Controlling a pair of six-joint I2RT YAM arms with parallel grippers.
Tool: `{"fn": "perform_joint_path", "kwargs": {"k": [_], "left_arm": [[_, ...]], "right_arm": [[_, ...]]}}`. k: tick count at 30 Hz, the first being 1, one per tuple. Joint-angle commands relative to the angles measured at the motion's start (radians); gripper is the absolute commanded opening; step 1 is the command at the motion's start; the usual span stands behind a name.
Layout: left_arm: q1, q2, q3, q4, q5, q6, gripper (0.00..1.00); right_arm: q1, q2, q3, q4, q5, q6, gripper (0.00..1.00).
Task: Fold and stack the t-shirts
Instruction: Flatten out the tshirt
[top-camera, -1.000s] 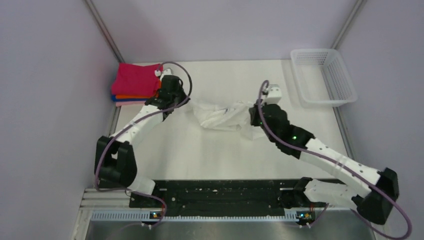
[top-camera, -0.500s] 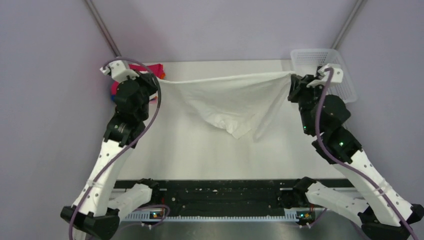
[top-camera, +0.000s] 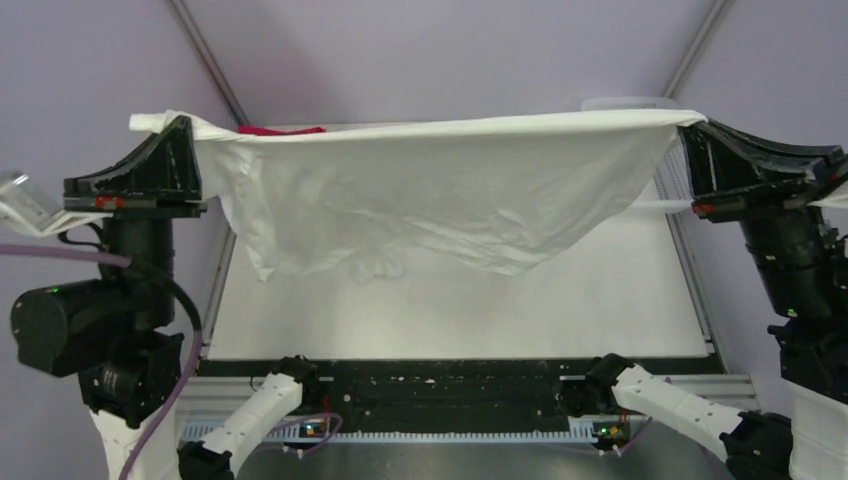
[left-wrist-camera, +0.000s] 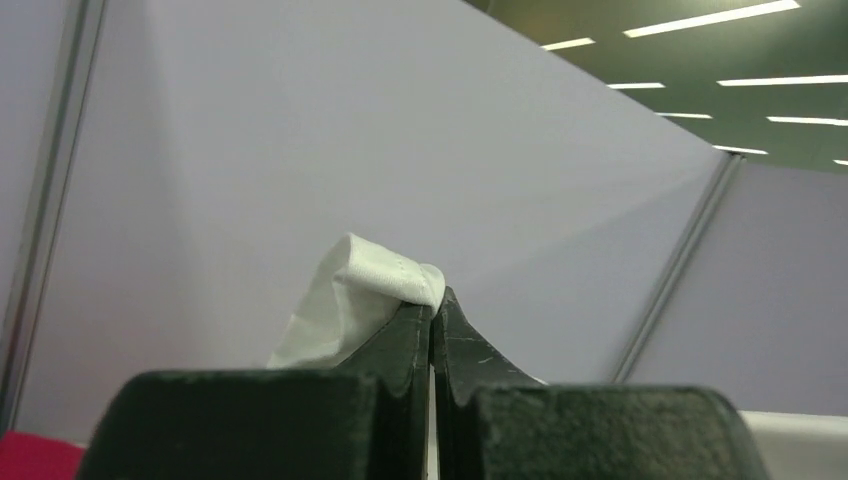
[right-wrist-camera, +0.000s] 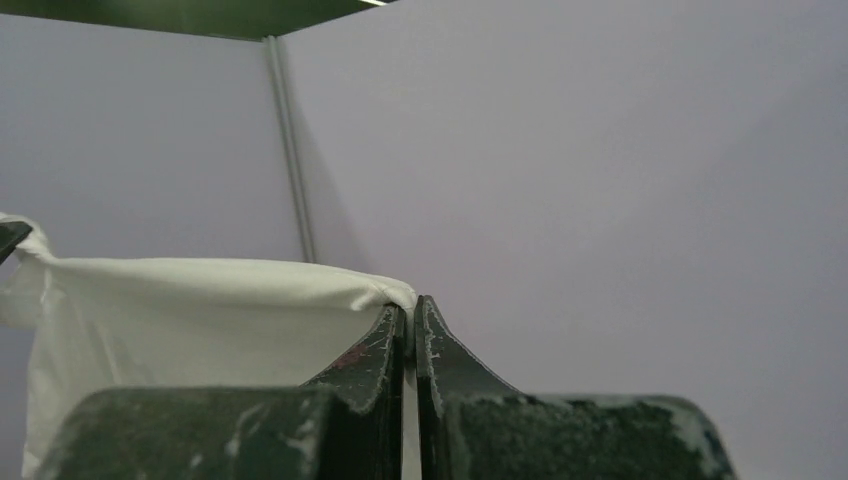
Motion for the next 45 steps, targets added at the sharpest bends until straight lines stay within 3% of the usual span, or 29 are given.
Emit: {"fn": "perform_joint_path", "kwargs": {"k": [1,6,10,15,21,23,25,28,30,31,33,35,36,37,38,39,45], "left_arm": [[0.004,-0.006,0.096,-0.018,0.116,0.062,0.0],[0.005,0.017,0.164,-0.05,0.178,0.094,0.0],[0.005,0.056,0.156,-0.046,0.157,0.118,0.0],[0.005,0.199,0.108,0.014,0.03,0.167,0.0],[0.01,0.553,0.014,0.116,-0.253,0.273,0.0],[0.028,0.699,0.007,0.129,-0.233,0.293,0.0],[0.038,0.858,0.029,0.118,-0.197,0.289,0.01],[0.039,1.087,0.109,0.103,-0.147,0.286,0.09],[0.04,1.244,0.21,0.062,-0.129,0.273,0.19],[0.042,1.314,0.279,0.021,-0.124,0.263,0.31],[0.044,1.434,0.417,-0.066,-0.108,0.241,0.49],[0.047,1.498,0.501,-0.114,-0.098,0.215,0.75],[0.05,1.503,0.512,-0.116,-0.081,0.207,0.87],[0.052,1.496,0.507,-0.102,-0.066,0.199,0.95],[0.053,1.475,0.493,-0.088,-0.058,0.192,0.98],[0.053,1.454,0.472,-0.076,-0.047,0.187,0.98],[0.053,1.273,0.294,-0.08,-0.018,0.09,0.99]], "right_arm": [[-0.012,-0.004,0.089,-0.067,-0.167,0.028,0.0],[-0.011,-0.018,0.092,-0.07,-0.194,0.036,0.0],[-0.012,-0.01,0.057,-0.066,-0.092,0.007,0.0],[-0.012,0.062,-0.041,-0.019,0.267,-0.081,0.0],[-0.037,0.241,-0.339,0.328,0.81,-0.301,0.0],[-0.118,0.335,-0.42,0.334,0.786,-0.224,0.0],[-0.216,0.434,-0.494,0.33,0.636,-0.113,0.0],[-0.306,0.61,-0.533,0.397,0.527,-0.033,0.0],[-0.342,0.746,-0.516,0.459,0.454,-0.018,0.0],[-0.361,0.827,-0.486,0.466,0.413,-0.012,0.02],[-0.384,0.976,-0.372,0.39,0.381,0.032,0.17],[-0.39,1.092,-0.242,0.261,0.39,0.056,0.51],[-0.39,1.131,-0.197,0.217,0.409,0.076,0.6],[-0.39,1.15,-0.17,0.195,0.414,0.088,0.75],[-0.391,1.152,-0.164,0.19,0.411,0.094,0.9],[-0.391,1.139,-0.168,0.192,0.398,0.099,0.98],[-0.39,0.963,-0.316,0.173,0.285,0.191,0.99]]}}
